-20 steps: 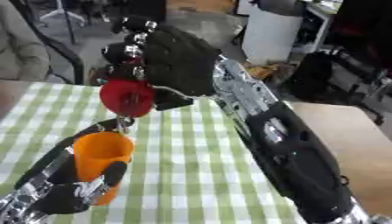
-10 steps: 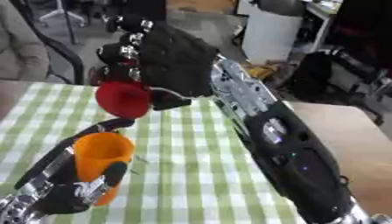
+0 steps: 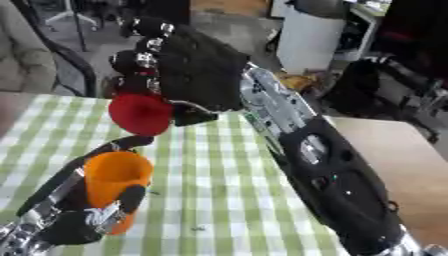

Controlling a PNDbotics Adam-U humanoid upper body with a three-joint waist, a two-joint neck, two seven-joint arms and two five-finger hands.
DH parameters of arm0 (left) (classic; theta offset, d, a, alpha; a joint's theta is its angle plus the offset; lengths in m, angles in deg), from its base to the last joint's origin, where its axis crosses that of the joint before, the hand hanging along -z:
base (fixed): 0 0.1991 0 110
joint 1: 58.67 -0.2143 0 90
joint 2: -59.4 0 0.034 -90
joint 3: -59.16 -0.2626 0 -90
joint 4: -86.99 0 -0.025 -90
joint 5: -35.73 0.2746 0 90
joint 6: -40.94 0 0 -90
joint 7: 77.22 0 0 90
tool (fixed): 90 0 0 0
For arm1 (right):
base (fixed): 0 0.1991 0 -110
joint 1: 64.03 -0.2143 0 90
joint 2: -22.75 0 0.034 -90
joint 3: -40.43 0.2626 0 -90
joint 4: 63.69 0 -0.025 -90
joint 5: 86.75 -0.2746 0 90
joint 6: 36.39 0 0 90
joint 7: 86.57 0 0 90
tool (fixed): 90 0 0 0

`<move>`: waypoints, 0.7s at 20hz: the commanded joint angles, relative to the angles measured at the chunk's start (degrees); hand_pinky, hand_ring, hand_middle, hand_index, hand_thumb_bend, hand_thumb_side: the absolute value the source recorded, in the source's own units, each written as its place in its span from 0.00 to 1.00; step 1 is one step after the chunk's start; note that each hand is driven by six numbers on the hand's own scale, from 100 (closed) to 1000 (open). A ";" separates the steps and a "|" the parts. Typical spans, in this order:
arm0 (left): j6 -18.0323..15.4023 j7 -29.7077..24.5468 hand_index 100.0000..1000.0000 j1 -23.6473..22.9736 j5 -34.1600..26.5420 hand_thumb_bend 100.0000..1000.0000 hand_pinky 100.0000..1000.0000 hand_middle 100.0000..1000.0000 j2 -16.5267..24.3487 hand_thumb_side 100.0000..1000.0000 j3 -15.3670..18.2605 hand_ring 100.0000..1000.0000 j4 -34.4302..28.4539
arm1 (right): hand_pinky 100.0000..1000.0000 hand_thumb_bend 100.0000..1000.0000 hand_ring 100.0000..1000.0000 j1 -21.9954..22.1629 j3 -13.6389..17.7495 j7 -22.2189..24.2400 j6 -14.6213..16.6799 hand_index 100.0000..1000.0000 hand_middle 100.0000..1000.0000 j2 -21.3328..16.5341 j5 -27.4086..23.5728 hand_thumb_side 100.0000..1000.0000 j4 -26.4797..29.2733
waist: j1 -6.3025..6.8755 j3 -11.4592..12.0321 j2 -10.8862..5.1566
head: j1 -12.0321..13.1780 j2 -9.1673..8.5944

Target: Pour the contents of one cup into another cup.

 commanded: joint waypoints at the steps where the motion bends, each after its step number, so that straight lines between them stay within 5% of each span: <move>1: 0.11 0.10 0.90 0.58 0.09 0.00 0.19 0.24 0.61 0.43 0.09 0.19 -1.08 | 0.64 0.00 0.50 -1.32 0.33 -6.20 5.83 0.44 0.38 -0.41 0.21 0.00 0.93 | 0.37 -0.10 -1.14 | -0.06 -0.26; 14: 0.29 0.27 0.90 0.50 0.29 0.00 0.19 0.24 0.70 0.42 0.02 0.19 -1.13 | 0.67 0.00 0.52 -1.56 -0.21 -6.65 5.83 0.44 0.39 -0.53 1.22 0.00 2.03 | 0.50 -0.41 -1.19 | -0.06 -0.28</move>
